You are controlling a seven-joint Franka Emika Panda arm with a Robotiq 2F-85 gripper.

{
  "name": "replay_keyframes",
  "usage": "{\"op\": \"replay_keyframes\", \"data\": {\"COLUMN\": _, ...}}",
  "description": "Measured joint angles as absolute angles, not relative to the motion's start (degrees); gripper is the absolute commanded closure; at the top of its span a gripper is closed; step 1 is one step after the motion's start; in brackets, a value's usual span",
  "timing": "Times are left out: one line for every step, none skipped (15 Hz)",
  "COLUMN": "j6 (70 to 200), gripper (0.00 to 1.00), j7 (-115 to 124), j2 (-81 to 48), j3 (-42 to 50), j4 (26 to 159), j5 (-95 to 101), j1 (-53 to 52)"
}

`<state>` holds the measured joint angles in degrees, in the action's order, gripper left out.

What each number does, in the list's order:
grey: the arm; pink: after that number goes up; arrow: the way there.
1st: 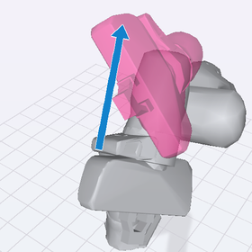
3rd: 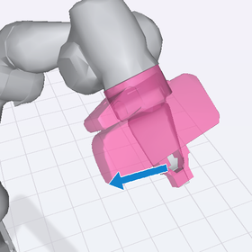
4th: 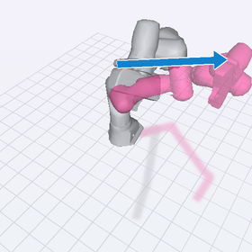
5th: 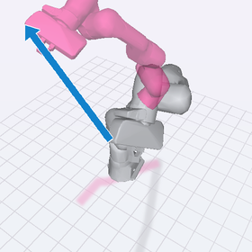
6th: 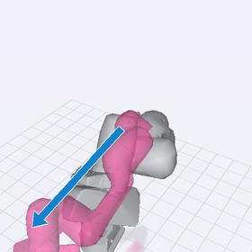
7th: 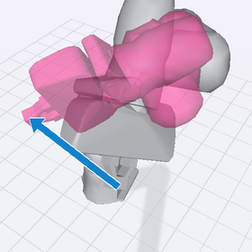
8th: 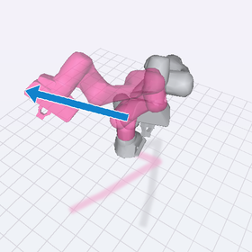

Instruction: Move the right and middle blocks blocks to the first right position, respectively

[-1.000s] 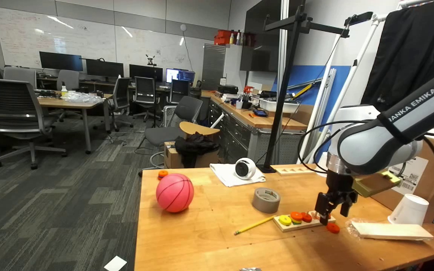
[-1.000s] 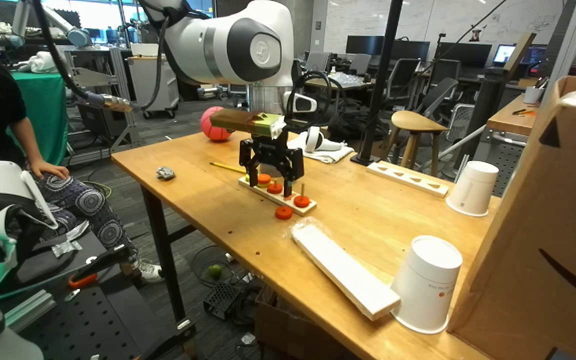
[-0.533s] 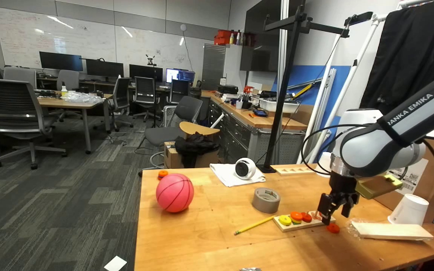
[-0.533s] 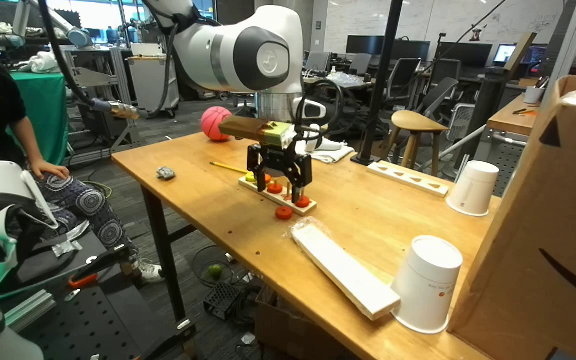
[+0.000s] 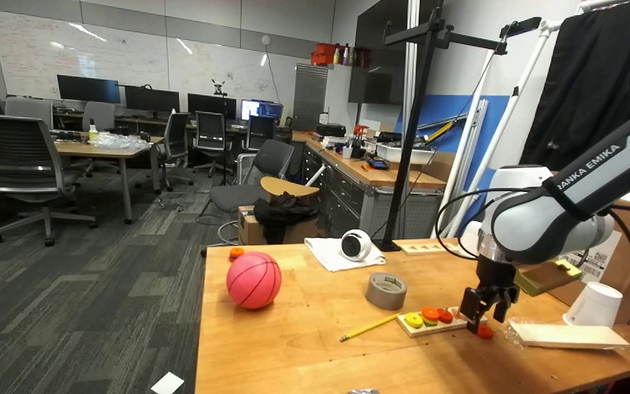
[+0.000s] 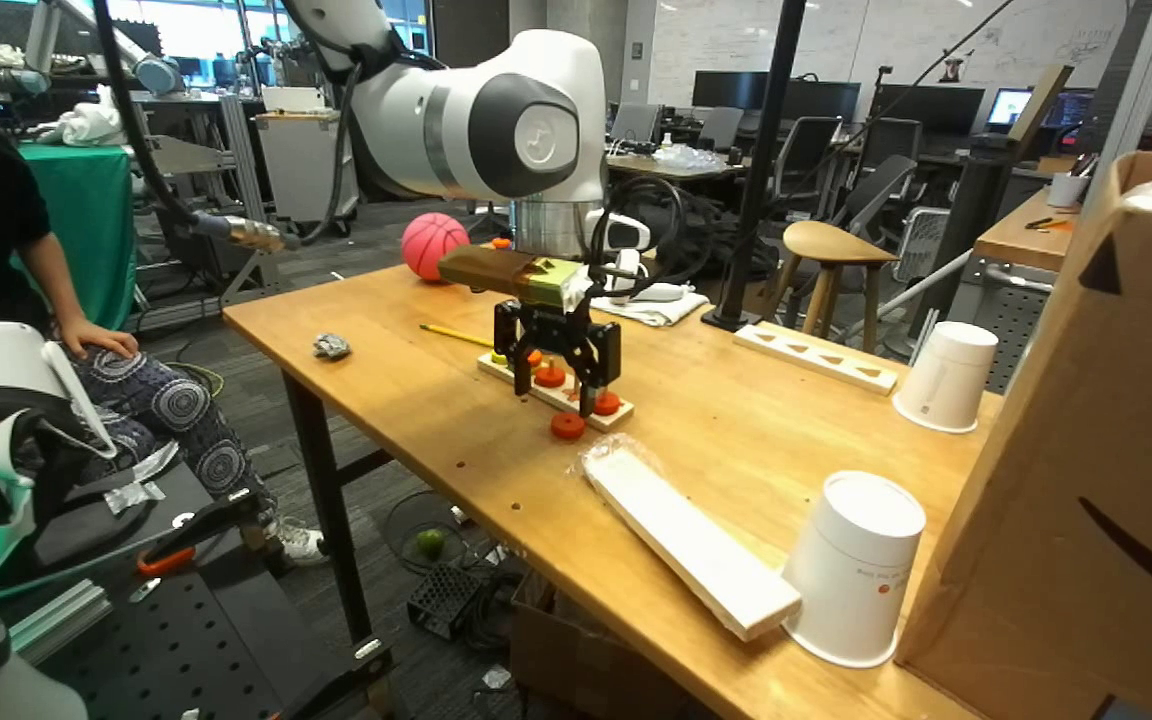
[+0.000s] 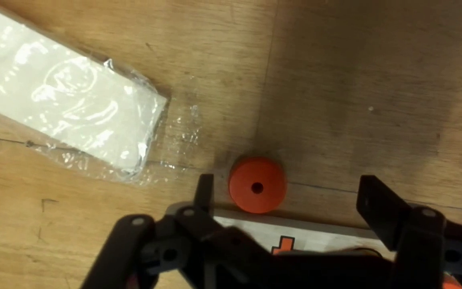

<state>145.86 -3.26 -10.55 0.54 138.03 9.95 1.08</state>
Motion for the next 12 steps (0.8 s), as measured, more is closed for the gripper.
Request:
{"op": "replay_keyframes", "data": {"j6": 145.9, "gripper": 0.14, "j7": -3.3, "j2": -10.8, "j3": 0.6, "j4": 138.0, "j5": 10.0, "j1": 1.1}}
{"op": "replay_keyframes", "data": {"j6": 146.0, "gripper": 0.16, "j7": -3.3, "j2": -11.0, "j3": 0.6, "j4": 138.0, "j5": 10.0, "j1": 1.1}}
{"op": "replay_keyframes", "data": {"j6": 146.1, "gripper": 0.15, "j7": -3.3, "j2": -11.2, "j3": 0.6, "j4": 138.0, "j5": 10.0, "j1": 1.1}}
{"op": "replay_keyframes", "data": {"j6": 146.2, "gripper": 0.17, "j7": -3.4, "j2": -11.5, "j3": 0.6, "j4": 138.0, "j5": 10.0, "j1": 1.1}}
{"op": "replay_keyframes", "data": {"j6": 146.3, "gripper": 0.15, "j7": -3.4, "j2": -11.8, "j3": 0.6, "j4": 138.0, "j5": 10.0, "j1": 1.1}}
{"op": "replay_keyframes", "data": {"j6": 146.6, "gripper": 0.17, "j7": -3.5, "j2": -12.1, "j3": 0.6, "j4": 138.0, "j5": 10.0, "j1": 1.1}}
{"op": "replay_keyframes", "data": {"j6": 146.7, "gripper": 0.15, "j7": -3.5, "j2": -12.4, "j3": 0.6, "j4": 138.0, "j5": 10.0, "j1": 1.1}}
{"op": "replay_keyframes", "data": {"j6": 146.8, "gripper": 0.16, "j7": -3.6, "j2": -12.7, "j3": 0.6, "j4": 138.0, "j5": 10.0, "j1": 1.1}}
{"op": "replay_keyframes", "data": {"j6": 147.0, "gripper": 0.16, "j7": -3.6, "j2": -13.0, "j3": 0.6, "j4": 138.0, "j5": 10.0, "j1": 1.1}}
{"op": "replay_keyframes", "data": {"j6": 147.1, "gripper": 0.18, "j7": -3.7, "j2": -13.3, "j3": 0.6, "j4": 137.9, "j5": 10.0, "j1": 1.1}}
{"op": "replay_keyframes", "data": {"j6": 147.3, "gripper": 0.17, "j7": -3.8, "j2": -13.7, "j3": 0.6, "j4": 137.8, "j5": 10.0, "j1": 1.1}}
{"op": "replay_keyframes", "data": {"j6": 147.5, "gripper": 0.18, "j7": -3.9, "j2": -14.0, "j3": 0.6, "j4": 137.6, "j5": 10.0, "j1": 1.1}}
